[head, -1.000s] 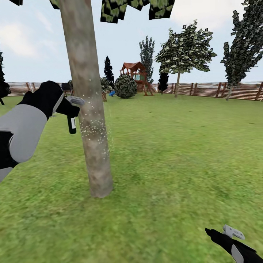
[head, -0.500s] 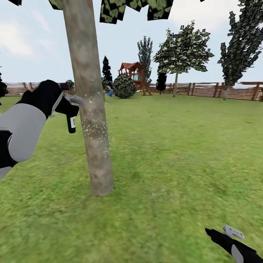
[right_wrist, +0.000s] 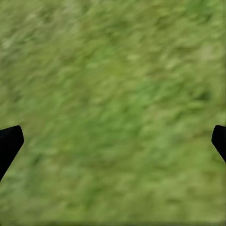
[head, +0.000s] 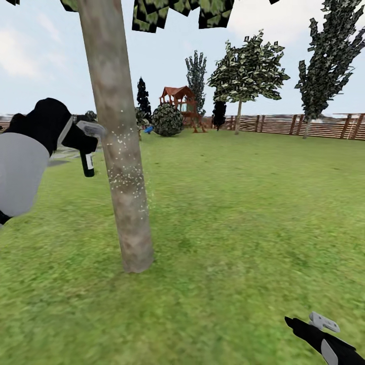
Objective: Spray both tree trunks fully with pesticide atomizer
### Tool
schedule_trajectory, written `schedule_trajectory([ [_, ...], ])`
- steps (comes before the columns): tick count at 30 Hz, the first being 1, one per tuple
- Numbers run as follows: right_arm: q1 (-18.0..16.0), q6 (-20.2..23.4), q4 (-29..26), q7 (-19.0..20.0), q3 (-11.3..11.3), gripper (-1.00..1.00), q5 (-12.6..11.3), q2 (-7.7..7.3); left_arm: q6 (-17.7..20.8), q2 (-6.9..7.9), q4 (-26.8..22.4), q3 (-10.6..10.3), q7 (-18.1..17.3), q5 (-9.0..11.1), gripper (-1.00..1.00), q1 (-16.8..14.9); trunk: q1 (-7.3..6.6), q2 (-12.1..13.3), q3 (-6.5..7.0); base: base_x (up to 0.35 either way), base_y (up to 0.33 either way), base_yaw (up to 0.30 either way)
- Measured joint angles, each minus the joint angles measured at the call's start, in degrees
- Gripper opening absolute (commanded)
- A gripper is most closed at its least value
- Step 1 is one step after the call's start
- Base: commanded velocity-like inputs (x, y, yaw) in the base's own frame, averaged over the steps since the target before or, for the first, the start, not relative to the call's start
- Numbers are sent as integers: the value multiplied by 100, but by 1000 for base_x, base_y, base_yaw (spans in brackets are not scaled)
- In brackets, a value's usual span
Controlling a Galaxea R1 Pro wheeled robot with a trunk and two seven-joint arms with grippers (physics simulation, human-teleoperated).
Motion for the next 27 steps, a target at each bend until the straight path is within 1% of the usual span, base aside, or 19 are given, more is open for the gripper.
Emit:
schedule_trajectory([
  [2, 0, 2, 0, 1, 0, 100, 0, 0, 1, 105, 53, -26, 0, 4, -100, -2, 0, 0, 0, 0, 0, 0],
  [3, 0, 1, 0, 2, 0, 100, 0, 0, 3, 142, 191, -51, 0, 9, -100, -1, 0, 1, -1, 0, 0, 0],
  [4, 0, 4, 0, -1, 0, 100, 0, 0, 2, 161, 428, -90, -1, 24, -100, 0, 1, 1, -1, 0, 0, 0],
  [5, 0, 3, 0, 1, 0, 100, 0, 0, -11, 175, 807, -171, 0, 24, -100, 5, 1, 1, -1, 0, 0, 0],
  [6, 0, 2, 0, 1, 0, 100, 0, 0, -21, 176, 981, -197, 4, 30, -100, 15, 1, 1, -1, 0, 0, 0],
  [9, 0, 3, 0, 2, 0, 100, 0, 0, -45, 173, 1202, -220, 7, 31, -100, 50, 0, 0, 0, 0, 0, 0],
  [10, 0, 1, 0, 1, 0, 100, 0, 0, -87, 168, 1383, -223, 3, 30, -100, 92, 1, 1, -1, 0, 0, 0],
  [12, 0, 1, 0, 2, 0, 100, 0, 0, -196, 165, 1519, -222, 0, 38, -100, 231, 1, 1, -1, 0, 0, 0],
  [14, 0, 0, 0, 2, 1, 100, -3, 0, -497, 162, 1569, -216, -1, 44, -100, 544, 2, 1, -2, 0, 0, 0],
  [15, 0, 4, 0, 2, 1, 100, -2, 0, -784, 159, 1577, -215, -2, 50, -100, 768, 1, 1, -1, 0, 0, 0],
  [17, 0, 3, 0, -4, 0, 100, -5, 0, -1210, 152, 1582, -208, -8, 59, -100, 1137, 1, 1, -2, 0, 0, 0],
  [21, 0, 4, 0, -1, 0, 100, -4, 0, -1997, 140, 1586, -210, -4, 67, -100, 1706, 1, 1, -1, 0, 0, 0],
  [24, 0, 1, 0, -3, 0, 100, -4, 0, -2179, 142, 1585, -218, -3, 69, -100, 1883, 0, 0, 0, 0, 0, 0],
  [26, 0, 0, 0, -1, 0, 100, -3, 0, -2269, 139, 1587, -215, -2, 76, -100, 2083, 1, 1, -1, 0, 0, 0],
  [27, 0, -1, 0, -4, 0, 100, -6, 0, -2410, 138, 1585, -210, 3, 84, -100, 2152, 0, 0, -1, 0, 0, 0],
])
